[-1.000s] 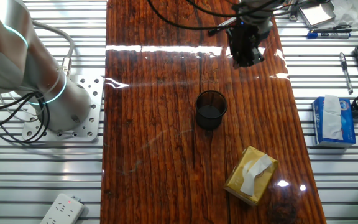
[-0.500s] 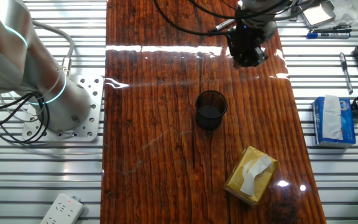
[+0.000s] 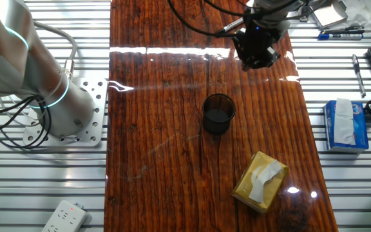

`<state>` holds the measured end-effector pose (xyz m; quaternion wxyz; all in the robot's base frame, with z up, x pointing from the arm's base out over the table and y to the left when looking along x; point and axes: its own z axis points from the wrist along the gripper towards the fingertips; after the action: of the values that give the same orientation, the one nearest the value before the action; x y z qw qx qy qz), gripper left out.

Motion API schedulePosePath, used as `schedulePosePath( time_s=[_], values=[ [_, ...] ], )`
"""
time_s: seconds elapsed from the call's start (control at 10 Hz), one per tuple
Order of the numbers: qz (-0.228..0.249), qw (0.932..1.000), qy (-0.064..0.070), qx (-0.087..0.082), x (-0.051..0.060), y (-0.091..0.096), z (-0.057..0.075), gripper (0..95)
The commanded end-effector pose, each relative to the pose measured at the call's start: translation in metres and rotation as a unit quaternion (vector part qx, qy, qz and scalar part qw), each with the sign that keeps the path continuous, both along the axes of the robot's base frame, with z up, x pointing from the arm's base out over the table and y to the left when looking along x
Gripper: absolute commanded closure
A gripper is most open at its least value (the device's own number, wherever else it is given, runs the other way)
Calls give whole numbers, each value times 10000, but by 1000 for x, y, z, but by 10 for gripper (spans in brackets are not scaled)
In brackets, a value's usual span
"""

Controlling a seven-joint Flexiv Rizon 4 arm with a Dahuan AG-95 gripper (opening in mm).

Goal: Put the pen into the pen holder

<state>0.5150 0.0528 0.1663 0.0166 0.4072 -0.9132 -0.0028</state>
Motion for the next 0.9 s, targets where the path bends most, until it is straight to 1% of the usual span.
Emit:
schedulePosePath(
  time_s=[0.1,0.3,0.4,0.5,0.6,0.7,0.8,0.9],
  values=[
    [-26,10000,9,-36,0,0,0,950],
    [-94,9999,43,-24,0,2,0,950],
    [-222,9997,97,-12,-5,8,0,950],
    [-387,9992,126,-20,-10,17,-2,950],
    [-517,9986,132,-45,-18,31,-4,950],
    [-573,9983,132,-29,-22,42,-5,950],
    [-676,9976,128,-30,-24,58,-7,950],
    [-786,9968,131,-41,-26,69,-7,950]
  ],
)
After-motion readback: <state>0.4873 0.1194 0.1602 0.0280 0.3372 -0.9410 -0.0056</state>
